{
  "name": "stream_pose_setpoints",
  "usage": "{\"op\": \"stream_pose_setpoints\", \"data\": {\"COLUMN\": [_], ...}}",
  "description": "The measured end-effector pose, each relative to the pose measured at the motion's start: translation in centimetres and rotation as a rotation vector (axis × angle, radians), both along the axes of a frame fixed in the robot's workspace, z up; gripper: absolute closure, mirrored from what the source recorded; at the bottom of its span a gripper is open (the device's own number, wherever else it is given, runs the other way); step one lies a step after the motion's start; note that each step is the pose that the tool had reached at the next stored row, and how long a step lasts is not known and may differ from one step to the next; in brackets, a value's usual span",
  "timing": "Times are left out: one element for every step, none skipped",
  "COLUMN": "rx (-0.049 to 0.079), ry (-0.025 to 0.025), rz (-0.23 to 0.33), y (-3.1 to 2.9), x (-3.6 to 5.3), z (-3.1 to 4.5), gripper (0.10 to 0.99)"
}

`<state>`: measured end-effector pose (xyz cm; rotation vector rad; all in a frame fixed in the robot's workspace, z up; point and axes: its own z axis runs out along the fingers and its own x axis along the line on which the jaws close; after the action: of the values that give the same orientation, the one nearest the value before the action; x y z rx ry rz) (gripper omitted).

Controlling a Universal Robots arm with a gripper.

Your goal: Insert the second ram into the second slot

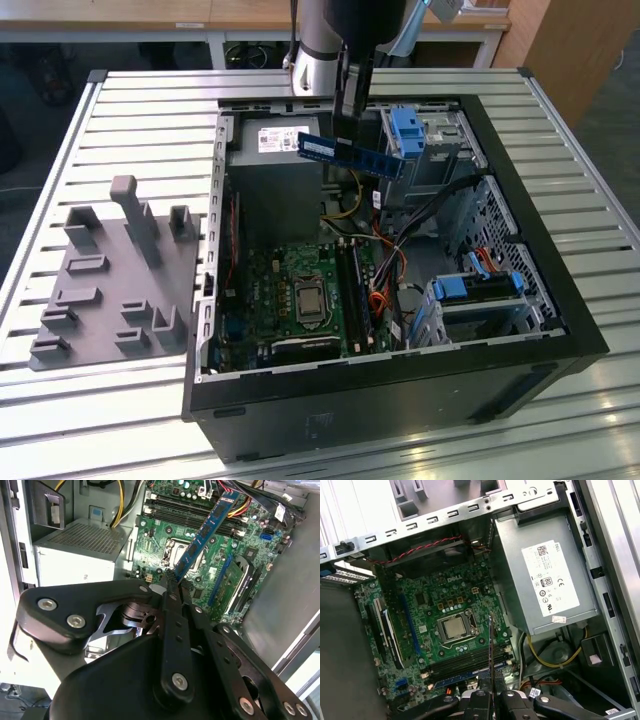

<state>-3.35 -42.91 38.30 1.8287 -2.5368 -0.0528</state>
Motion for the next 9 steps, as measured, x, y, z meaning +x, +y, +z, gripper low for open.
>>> {"op": "stream_pose_setpoints", "data": {"rx": [0.0,-0.001,-0.001,-0.002,-0.002,-0.002,-0.002,-0.002,-0.002], "ry": [0.0,0.0,0.0,0.0,0.0,0.0001,0.0,0.0,0.0], "rz": [-0.005,-0.012,-0.019,-0.026,-0.034,-0.041,-0.047,-0.054,-0.06], "y": [0.0,0.0,0.0,0.0,0.0,0.0,0.0,0.0,0.0], "x": [0.0,0.0,0.0,0.0,0.0,0.0,0.0,0.0,0.0], "z": [-0.01,-0.01,-0.01,-0.01,-0.01,-0.01,-0.02,-0.02,-0.02], "gripper": [0.949,0.949,0.949,0.949,0.949,0.949,0.949,0.949,0.949]}}
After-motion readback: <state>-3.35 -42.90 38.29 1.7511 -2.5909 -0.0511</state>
